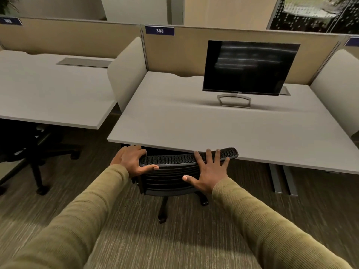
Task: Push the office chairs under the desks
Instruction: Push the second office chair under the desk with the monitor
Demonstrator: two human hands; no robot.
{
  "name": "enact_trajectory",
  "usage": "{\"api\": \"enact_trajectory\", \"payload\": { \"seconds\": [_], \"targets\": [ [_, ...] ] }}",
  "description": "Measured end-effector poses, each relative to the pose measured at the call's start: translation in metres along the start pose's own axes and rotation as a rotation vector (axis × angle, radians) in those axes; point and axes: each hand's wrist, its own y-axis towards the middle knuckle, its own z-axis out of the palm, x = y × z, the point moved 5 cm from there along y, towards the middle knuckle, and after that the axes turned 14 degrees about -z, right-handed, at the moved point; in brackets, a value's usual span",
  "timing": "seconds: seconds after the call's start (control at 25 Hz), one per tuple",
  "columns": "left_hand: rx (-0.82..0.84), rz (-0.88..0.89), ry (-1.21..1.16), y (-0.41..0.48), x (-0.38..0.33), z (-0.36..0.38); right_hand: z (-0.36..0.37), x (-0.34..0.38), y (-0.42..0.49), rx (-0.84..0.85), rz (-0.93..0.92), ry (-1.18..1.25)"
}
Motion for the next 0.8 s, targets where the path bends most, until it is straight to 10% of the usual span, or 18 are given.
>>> {"api": "enact_trajectory", "payload": {
  "seconds": [0.52,0.8],
  "targets": [
    [0.049,0.032,0.129,0.025,0.04,0.005,-0.005,0.016,0.0,-0.054,-0.122,-0.001],
    [-0.089,0.063,0.029,-0.033,-0.06,-0.006,-0.005,0.008,-0.077,-0.144,-0.127,0.103]
  ]
}}
